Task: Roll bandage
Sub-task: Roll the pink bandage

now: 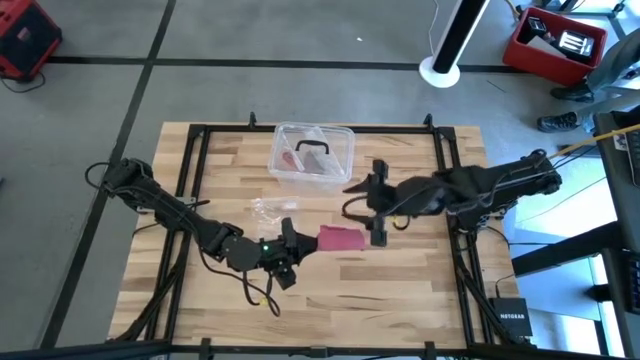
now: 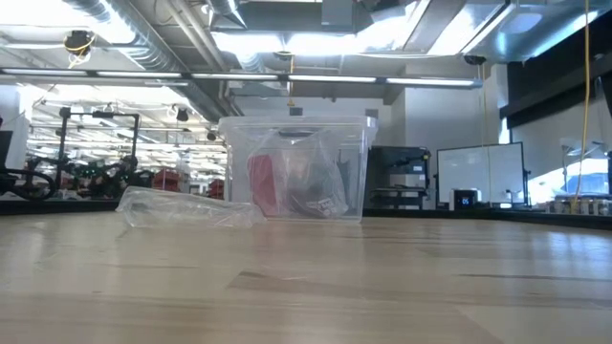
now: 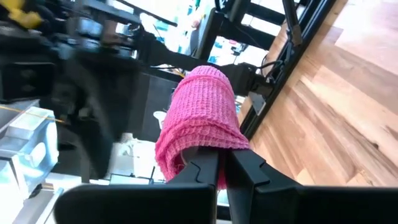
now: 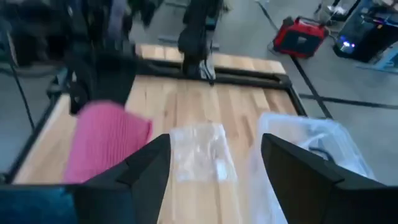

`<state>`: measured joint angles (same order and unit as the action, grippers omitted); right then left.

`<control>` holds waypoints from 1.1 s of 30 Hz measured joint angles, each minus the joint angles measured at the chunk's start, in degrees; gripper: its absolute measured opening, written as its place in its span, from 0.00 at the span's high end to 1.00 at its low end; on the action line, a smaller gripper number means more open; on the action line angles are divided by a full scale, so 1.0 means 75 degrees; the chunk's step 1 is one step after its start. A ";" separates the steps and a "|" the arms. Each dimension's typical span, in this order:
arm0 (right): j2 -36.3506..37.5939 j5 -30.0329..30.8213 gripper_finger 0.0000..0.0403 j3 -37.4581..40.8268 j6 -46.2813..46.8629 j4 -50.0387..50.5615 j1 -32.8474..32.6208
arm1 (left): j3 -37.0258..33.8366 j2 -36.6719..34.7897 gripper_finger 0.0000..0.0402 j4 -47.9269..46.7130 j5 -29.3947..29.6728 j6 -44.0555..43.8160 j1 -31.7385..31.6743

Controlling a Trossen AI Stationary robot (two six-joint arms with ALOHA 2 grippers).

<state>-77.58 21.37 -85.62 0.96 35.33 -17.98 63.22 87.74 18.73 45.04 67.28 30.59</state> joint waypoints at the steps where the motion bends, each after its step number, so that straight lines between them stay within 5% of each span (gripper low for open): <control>1: -0.0002 -0.0198 0.37 -0.0147 0.0036 0.0086 0.0000 | 0.0000 0.0000 0.99 -0.0010 0.0002 -0.0017 -0.0006; 7: -0.0090 -0.2563 0.37 -0.0293 0.0896 0.0149 -0.0017 | 0.0000 -0.0003 0.99 -0.0030 0.0001 -0.0033 -0.0044; 21: -0.1508 -0.2564 0.24 -0.0213 0.0998 0.0228 -0.0079 | 0.0000 -0.0010 0.99 -0.0044 -0.0004 -0.0092 -0.0085; 26: -0.1536 -0.2540 0.36 -0.0210 0.0685 0.0058 -0.0099 | 0.0000 -0.0015 0.99 -0.0108 -0.0021 -0.0111 -0.0128; 33: -0.1536 -0.2477 0.66 -0.0210 0.0640 0.0081 -0.0090 | 0.0003 -0.0015 0.99 -0.0194 -0.0015 -0.0116 -0.0131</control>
<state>-89.10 2.79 -87.20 5.76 35.94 -18.65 63.24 87.64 17.28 44.93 66.41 29.61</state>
